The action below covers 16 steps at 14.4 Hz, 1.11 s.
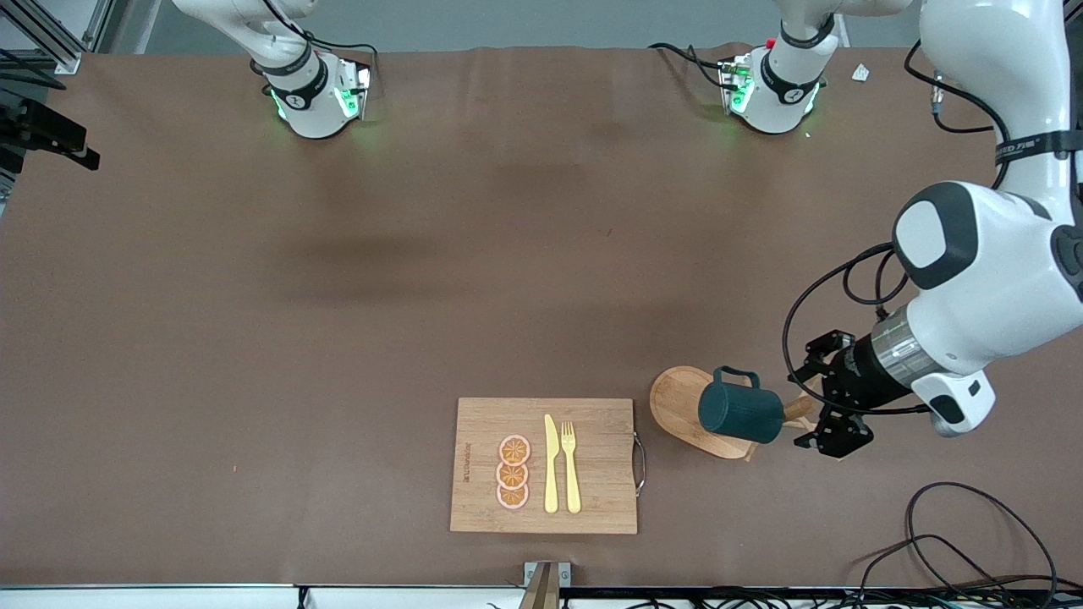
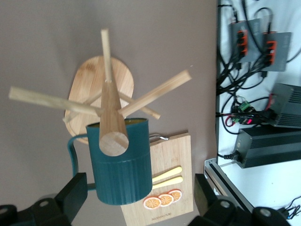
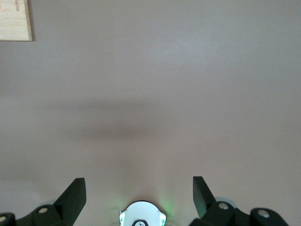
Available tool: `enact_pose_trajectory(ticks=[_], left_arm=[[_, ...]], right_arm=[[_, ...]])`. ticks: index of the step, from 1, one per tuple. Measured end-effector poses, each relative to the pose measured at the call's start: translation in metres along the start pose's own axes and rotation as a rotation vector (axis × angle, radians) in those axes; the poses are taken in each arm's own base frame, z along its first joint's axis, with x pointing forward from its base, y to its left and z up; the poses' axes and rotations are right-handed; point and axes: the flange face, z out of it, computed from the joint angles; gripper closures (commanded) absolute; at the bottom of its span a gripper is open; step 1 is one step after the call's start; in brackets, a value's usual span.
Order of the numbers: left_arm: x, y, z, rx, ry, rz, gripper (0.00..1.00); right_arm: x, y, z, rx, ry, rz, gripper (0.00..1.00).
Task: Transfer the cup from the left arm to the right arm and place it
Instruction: 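Close the left gripper on the teal mug's rim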
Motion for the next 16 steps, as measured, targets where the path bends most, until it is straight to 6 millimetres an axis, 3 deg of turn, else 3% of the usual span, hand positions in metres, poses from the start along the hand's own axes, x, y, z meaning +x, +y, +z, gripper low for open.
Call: enact_pose_trajectory(ticks=[4, 7, 13, 14, 16], left_arm=[[0.010, -0.003, 0.041, 0.044, -0.052, -0.082, 0.00], [0.004, -0.007, 0.067, 0.079, -0.071, -0.114, 0.00], [-0.008, -0.012, 0.091, 0.109, -0.079, -0.119, 0.02], [-0.008, -0.012, 0.093, 0.109, -0.079, -0.119, 0.09], [-0.009, -0.013, 0.095, 0.110, -0.080, -0.118, 0.40]], right_arm=[[0.000, 0.000, 0.000, 0.000, 0.000, 0.000, 0.00], [0.000, 0.000, 0.000, 0.000, 0.000, 0.000, 0.00], [0.000, 0.000, 0.000, 0.000, 0.000, 0.000, 0.00], [0.000, 0.000, 0.000, 0.000, 0.000, 0.000, 0.00], [0.000, 0.000, 0.000, 0.000, 0.000, 0.000, 0.00]])
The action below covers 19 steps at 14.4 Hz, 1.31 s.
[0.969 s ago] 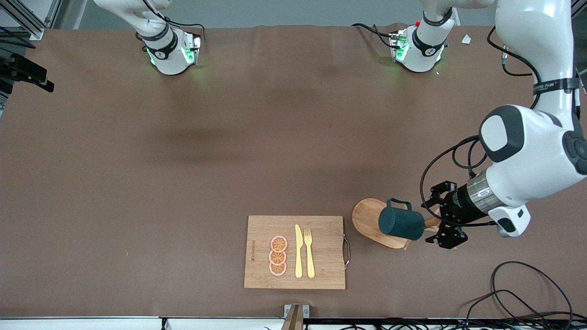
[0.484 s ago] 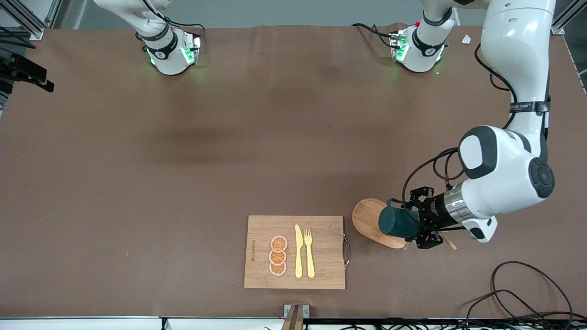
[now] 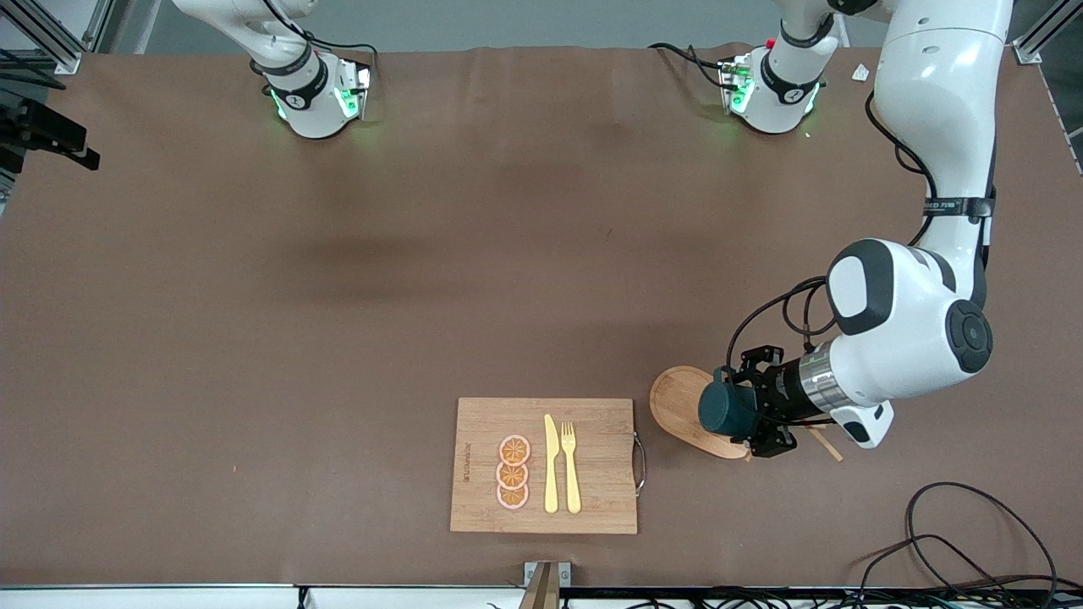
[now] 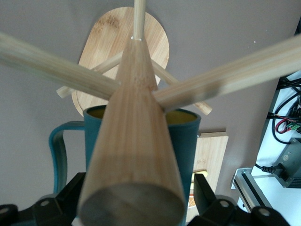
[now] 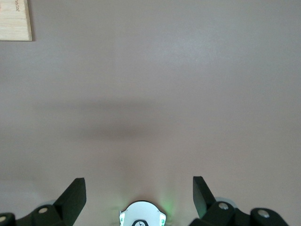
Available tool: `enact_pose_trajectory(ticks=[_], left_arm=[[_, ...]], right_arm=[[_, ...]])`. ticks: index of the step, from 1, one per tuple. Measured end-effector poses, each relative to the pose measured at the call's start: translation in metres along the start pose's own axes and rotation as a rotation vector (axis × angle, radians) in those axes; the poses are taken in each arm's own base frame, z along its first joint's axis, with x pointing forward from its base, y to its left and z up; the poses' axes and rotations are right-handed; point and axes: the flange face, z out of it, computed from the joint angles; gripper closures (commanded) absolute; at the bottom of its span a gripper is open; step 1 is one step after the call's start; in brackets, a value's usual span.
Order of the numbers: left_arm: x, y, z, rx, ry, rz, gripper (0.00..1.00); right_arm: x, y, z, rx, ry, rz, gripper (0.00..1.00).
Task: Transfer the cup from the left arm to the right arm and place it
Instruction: 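Close the left gripper on the teal mug's rim, then lift the teal mug off the stand with the left gripper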
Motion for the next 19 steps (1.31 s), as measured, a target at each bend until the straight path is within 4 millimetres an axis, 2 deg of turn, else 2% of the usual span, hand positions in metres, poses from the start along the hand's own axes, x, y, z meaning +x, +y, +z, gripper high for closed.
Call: enact_pose_trajectory(ticks=[2, 6, 12, 14, 15, 19], left_arm=[[-0.001, 0.000, -0.001, -0.002, -0.001, 0.002, 0.45], [-0.009, 0.002, -0.006, -0.016, -0.010, 0.013, 0.44], [-0.070, -0.005, -0.036, -0.048, -0.072, 0.007, 0.43], [-0.098, -0.013, -0.037, -0.044, -0.074, 0.044, 0.44], [-0.119, -0.021, -0.033, -0.039, -0.050, 0.091, 0.45], [-0.222, -0.069, -0.002, -0.040, 0.105, 0.349, 0.46]], right_arm=[[0.000, 0.000, 0.000, 0.000, 0.000, 0.000, 0.00], [0.000, 0.000, 0.000, 0.000, 0.000, 0.000, 0.00], [0.000, 0.000, 0.000, 0.000, 0.000, 0.000, 0.00], [0.000, 0.000, 0.000, 0.000, 0.000, 0.000, 0.00], [0.000, 0.000, 0.000, 0.000, 0.000, 0.000, 0.00], [0.000, 0.000, 0.000, 0.000, 0.000, -0.001, 0.00]])
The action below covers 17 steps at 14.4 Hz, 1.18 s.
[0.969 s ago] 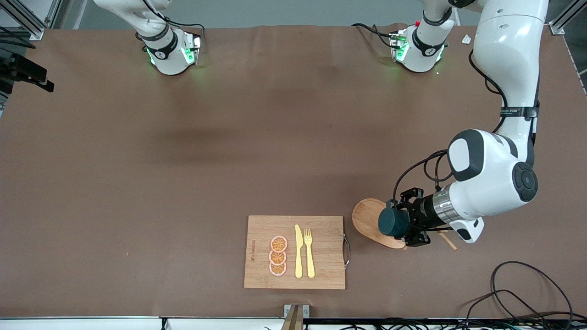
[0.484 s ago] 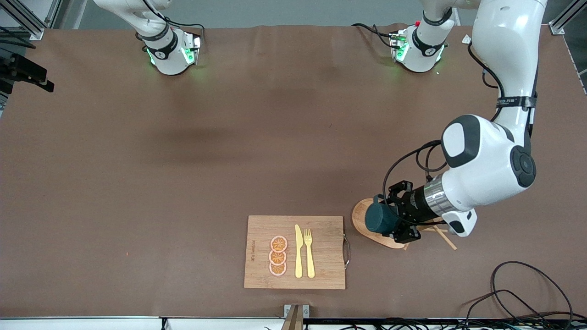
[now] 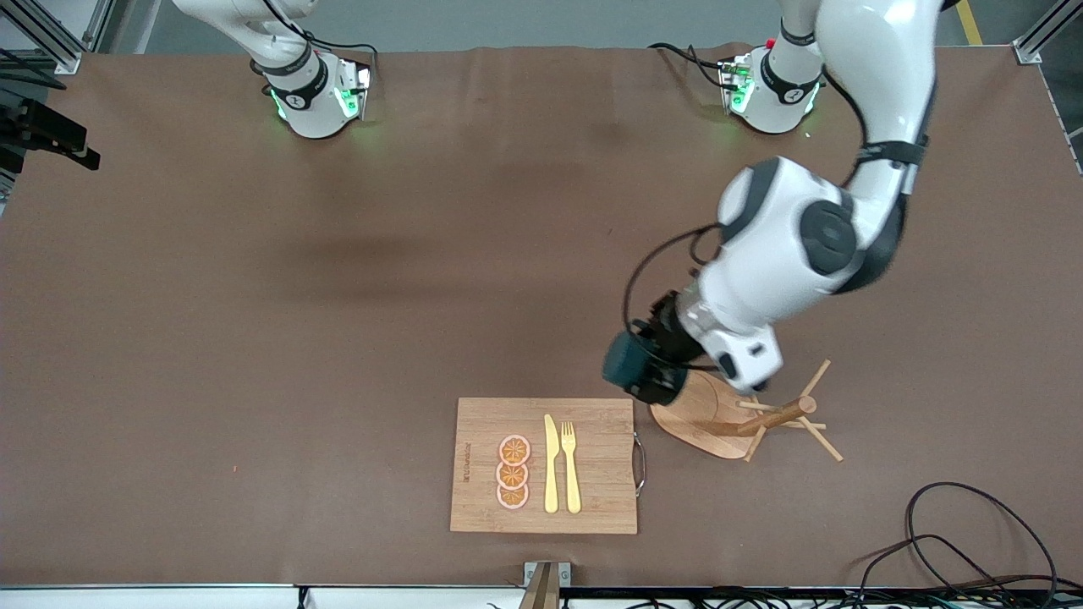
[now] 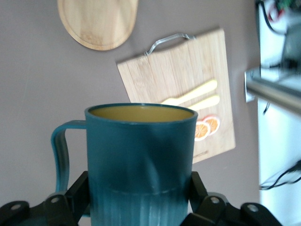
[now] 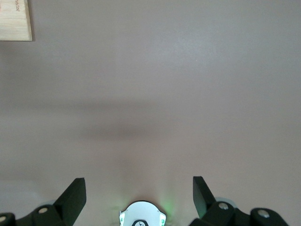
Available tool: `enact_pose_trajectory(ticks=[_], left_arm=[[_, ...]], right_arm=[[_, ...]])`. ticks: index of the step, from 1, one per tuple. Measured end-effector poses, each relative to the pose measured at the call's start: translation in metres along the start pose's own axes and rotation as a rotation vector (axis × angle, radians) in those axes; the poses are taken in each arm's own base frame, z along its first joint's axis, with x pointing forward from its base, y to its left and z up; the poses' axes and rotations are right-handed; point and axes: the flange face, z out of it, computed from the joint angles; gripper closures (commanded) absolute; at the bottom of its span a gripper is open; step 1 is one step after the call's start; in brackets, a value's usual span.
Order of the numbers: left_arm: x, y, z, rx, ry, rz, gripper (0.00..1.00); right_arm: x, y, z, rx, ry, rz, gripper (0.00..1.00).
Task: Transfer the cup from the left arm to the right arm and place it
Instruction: 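Lift the teal mug off the stand with the left gripper, then carry the mug to mid-table and lower it with the left gripper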
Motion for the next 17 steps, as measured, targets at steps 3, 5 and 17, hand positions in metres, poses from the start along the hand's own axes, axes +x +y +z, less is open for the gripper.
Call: enact_pose_trajectory(ticks=[3, 5, 17], left_arm=[[-0.078, -0.015, 0.013, -0.040, 0.155, 0.237, 0.47], [-0.119, -0.031, 0.029, -0.046, 0.293, 0.409, 0.51], [-0.309, -0.164, 0.176, -0.303, 0.860, 1.055, 0.69]], right_arm=[[0.000, 0.000, 0.000, 0.000, 0.000, 0.000, 0.00], [0.000, 0.000, 0.000, 0.000, 0.000, 0.000, 0.00], [0.021, 0.025, 0.023, 0.002, -0.029, 0.047, 0.00]])
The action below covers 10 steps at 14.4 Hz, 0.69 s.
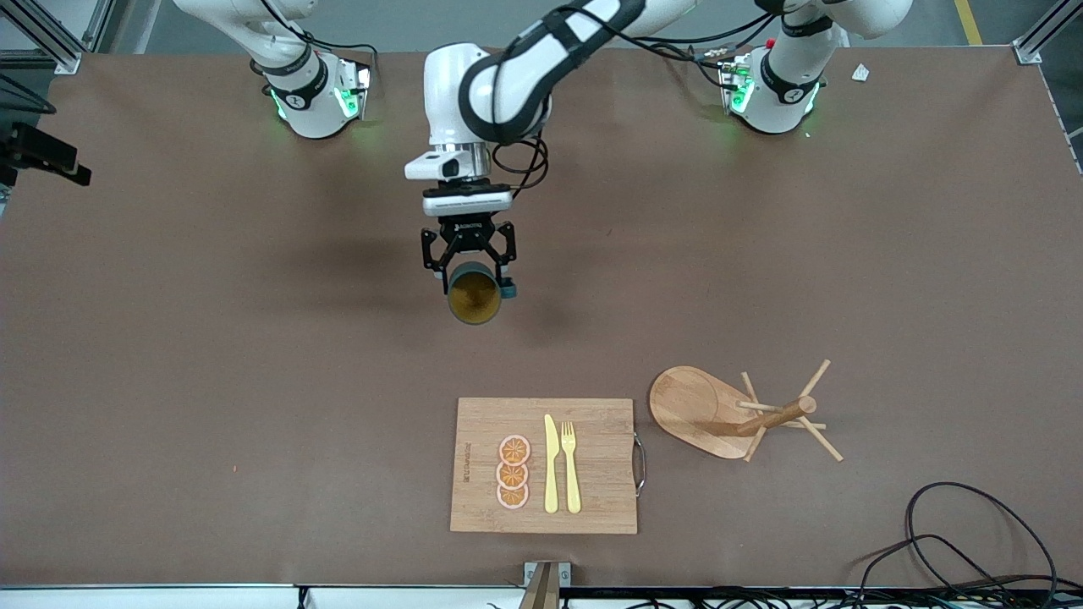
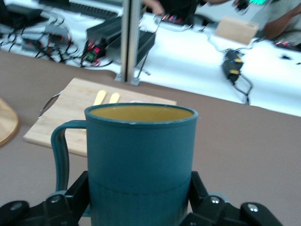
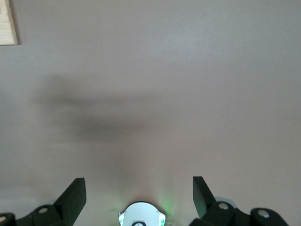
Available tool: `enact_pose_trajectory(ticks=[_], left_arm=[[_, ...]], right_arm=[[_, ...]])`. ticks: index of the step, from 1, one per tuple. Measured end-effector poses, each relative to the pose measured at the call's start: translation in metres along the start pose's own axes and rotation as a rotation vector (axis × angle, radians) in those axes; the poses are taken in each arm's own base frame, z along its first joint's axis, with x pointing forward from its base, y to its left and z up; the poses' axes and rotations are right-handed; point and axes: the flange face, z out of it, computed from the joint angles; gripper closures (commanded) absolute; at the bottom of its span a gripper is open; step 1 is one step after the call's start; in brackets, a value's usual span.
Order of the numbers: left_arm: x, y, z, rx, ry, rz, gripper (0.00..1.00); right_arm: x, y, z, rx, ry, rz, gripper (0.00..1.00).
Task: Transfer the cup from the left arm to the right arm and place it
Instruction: 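Carry the mug to mid-table and lower it with the left gripper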
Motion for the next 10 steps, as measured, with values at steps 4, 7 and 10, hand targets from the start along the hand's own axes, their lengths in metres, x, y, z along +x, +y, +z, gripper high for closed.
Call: enact_pose_trajectory(ticks=[4, 7, 10], left_arm=[[-0.084, 0.000, 0.004, -0.028, 0.169, 0.096, 0.69], [-0.137, -0.010, 0.019, -0.038, 0.294, 0.164, 0.69], [-0.186, -0.026, 0.038, -0.043, 0.345, 0.186, 0.69]], right_arm=[[0.022, 0.002, 0.019, -0.004, -0.004, 0.003, 0.00], [0.042, 0.011, 0.049, -0.002, -0.055, 0.018, 0.00], [0.061, 0.032, 0.074, -0.001, -0.067, 0.052, 0.00]])
